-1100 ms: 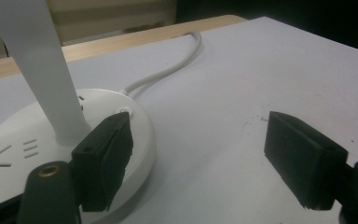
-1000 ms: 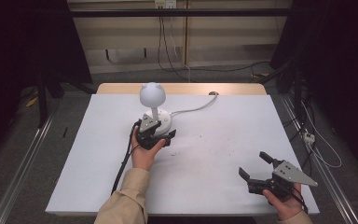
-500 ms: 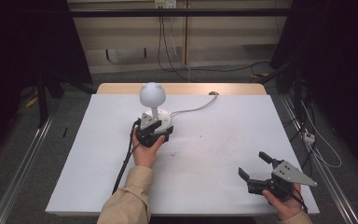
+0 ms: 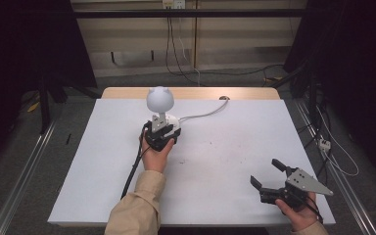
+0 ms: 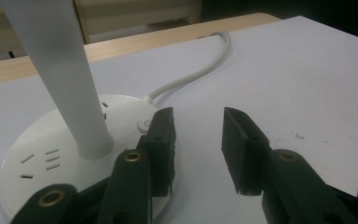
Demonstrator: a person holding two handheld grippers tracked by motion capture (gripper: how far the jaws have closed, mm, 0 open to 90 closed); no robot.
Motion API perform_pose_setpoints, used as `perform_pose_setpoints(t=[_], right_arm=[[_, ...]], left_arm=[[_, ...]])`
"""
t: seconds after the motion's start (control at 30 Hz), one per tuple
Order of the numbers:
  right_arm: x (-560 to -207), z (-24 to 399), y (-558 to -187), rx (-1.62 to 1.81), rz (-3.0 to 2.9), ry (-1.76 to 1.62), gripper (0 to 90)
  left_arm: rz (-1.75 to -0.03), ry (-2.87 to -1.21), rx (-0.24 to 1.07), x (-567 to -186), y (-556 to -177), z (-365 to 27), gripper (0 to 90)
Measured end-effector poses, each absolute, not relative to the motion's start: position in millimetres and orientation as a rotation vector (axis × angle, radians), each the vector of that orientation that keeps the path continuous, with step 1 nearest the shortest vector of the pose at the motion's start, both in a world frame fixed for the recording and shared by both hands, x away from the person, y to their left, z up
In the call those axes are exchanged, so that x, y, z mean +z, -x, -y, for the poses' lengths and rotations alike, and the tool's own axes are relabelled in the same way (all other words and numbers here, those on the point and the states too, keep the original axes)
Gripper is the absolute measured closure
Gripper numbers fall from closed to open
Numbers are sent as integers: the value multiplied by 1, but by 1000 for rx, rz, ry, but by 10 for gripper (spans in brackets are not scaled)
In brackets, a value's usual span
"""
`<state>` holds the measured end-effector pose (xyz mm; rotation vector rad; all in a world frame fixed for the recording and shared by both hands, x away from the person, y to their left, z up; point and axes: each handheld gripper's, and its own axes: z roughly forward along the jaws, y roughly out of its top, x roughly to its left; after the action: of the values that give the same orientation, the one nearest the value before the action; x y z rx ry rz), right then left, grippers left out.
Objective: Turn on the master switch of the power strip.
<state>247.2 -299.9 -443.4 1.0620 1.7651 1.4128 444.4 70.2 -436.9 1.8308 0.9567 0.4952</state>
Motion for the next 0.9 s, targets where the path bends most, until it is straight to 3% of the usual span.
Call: perform_pose_setpoints(t=[0.63, 0.9], right_arm=[[-444, 301, -247, 1407, -1765, -1066, 50], [-444, 302, -247, 1407, -1768, -1066, 50]], left_arm=[[-1033, -1844, 524, -440, -461, -65, 885], [-1065, -1850, 554, -447, -466, -65, 900]])
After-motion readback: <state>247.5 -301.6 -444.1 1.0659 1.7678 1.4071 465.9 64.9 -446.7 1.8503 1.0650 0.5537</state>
